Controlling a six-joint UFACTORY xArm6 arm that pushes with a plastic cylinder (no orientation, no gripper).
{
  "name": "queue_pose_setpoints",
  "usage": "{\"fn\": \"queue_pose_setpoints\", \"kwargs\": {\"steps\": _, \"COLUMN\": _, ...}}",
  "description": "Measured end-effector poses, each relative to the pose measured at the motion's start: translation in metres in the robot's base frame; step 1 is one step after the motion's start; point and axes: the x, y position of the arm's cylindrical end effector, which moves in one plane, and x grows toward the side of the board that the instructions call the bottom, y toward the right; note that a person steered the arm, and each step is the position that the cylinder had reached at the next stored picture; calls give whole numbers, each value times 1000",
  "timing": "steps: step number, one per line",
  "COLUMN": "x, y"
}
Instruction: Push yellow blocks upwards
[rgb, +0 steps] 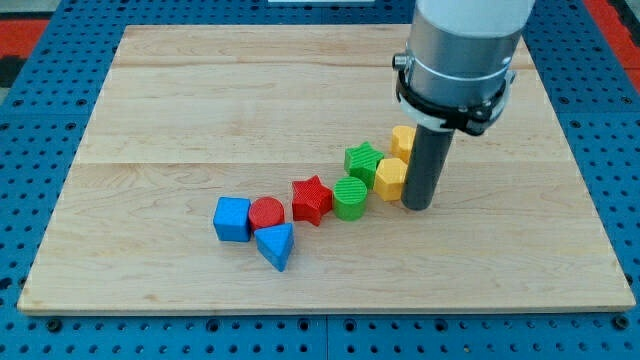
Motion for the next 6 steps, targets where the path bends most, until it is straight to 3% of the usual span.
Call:
{"fn": "queue_pose_setpoints", "kwargs": {"steps": 1, "x": -27, "y": 0}}
{"fn": "queue_pose_setpoints", "kwargs": {"steps": 2, "x": 3, "y": 25}}
{"fn": "queue_pose_setpoints", "kwargs": {"steps": 3, "x": 11, "y": 1}}
{"fn": "queue_pose_setpoints", "kwargs": {"steps": 6, "x": -67, "y": -27}}
